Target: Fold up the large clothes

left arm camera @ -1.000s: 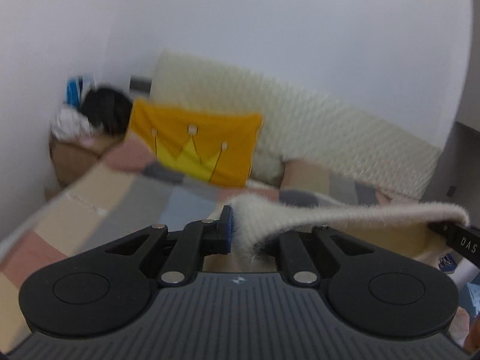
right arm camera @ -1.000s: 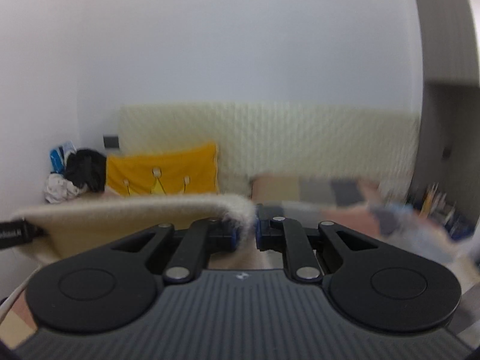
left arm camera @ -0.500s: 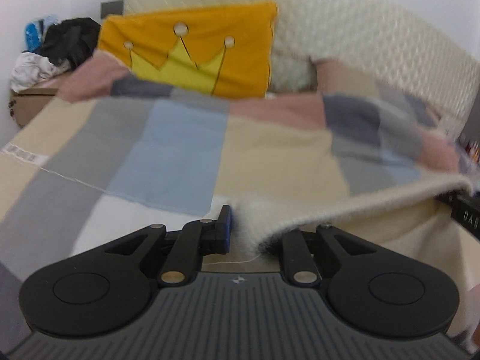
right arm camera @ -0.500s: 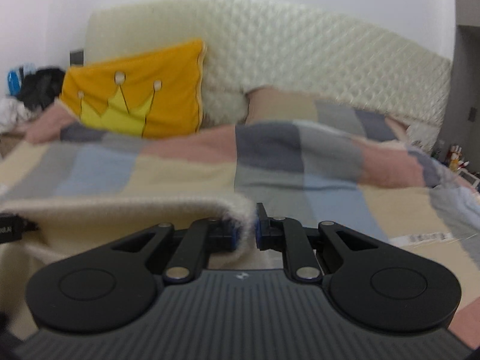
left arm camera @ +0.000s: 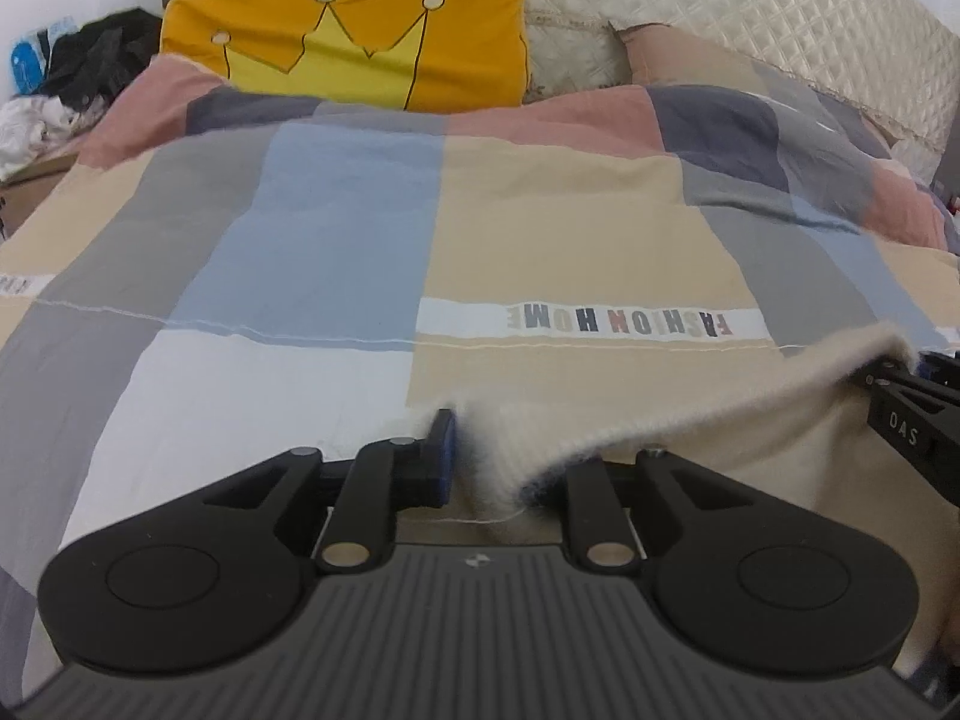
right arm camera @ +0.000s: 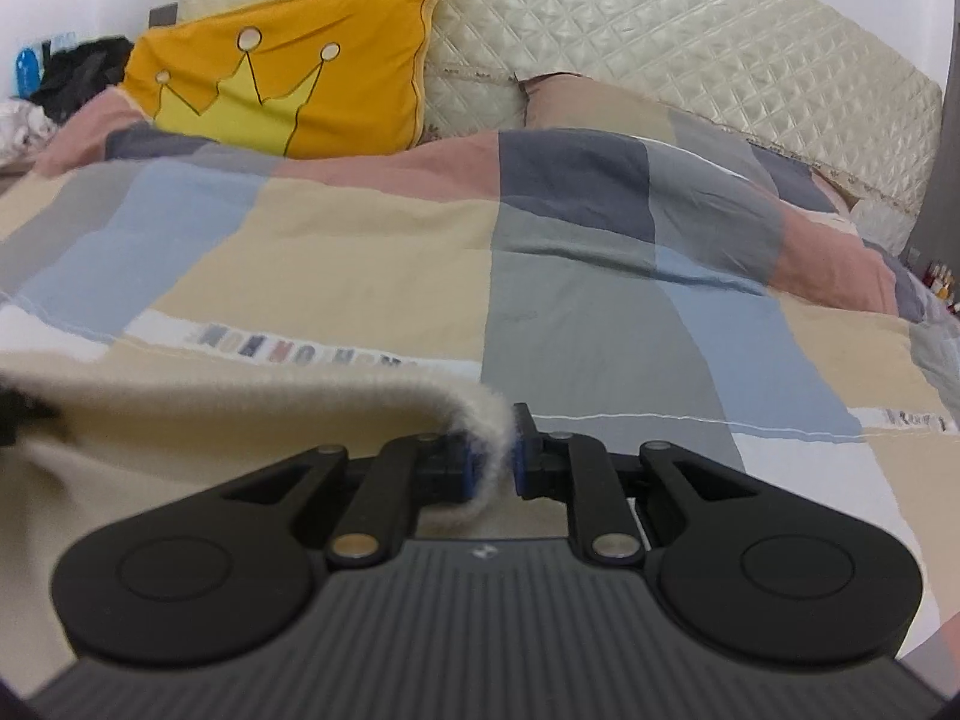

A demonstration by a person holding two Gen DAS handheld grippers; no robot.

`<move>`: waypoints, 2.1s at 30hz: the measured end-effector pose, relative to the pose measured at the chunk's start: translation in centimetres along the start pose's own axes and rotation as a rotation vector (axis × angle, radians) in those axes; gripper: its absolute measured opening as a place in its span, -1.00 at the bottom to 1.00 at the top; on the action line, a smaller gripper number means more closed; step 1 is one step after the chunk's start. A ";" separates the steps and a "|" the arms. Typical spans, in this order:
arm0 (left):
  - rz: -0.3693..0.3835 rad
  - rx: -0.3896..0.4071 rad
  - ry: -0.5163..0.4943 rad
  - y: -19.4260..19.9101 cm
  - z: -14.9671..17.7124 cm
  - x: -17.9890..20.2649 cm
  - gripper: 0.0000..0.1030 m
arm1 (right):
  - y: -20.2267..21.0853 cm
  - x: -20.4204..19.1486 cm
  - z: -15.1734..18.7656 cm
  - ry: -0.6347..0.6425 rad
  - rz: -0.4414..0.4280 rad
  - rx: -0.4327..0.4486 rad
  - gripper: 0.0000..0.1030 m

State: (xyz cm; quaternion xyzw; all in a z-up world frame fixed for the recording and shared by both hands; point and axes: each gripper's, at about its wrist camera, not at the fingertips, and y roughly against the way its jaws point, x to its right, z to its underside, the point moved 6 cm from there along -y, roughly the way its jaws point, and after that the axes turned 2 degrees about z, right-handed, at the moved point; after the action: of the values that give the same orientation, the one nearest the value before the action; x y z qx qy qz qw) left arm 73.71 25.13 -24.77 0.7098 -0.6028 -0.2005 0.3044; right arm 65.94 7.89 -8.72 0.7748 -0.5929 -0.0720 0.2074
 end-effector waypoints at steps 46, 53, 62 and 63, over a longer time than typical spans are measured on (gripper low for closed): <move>0.105 0.091 0.266 50.4 14.4 -5.3 0.61 | 40.3 3.3 4.6 -0.191 -0.337 0.101 0.38; 0.059 -0.082 0.339 49.7 22.5 -10.0 0.60 | 40.8 2.5 11.6 -0.217 -0.381 0.036 0.38; 0.044 -0.248 0.422 45.7 29.1 -15.2 0.58 | 38.3 0.9 18.4 -0.201 -0.381 -0.049 0.38; 0.043 -0.263 0.426 45.4 29.7 -15.8 0.58 | 37.7 0.9 19.0 -0.219 -0.393 -0.074 0.38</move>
State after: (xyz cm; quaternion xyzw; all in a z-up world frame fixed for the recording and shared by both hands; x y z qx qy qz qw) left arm 17.94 30.94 -17.30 0.6774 -0.5088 -0.1164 0.5184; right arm 25.86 -5.42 -10.41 0.8547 -0.4466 -0.2167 0.1521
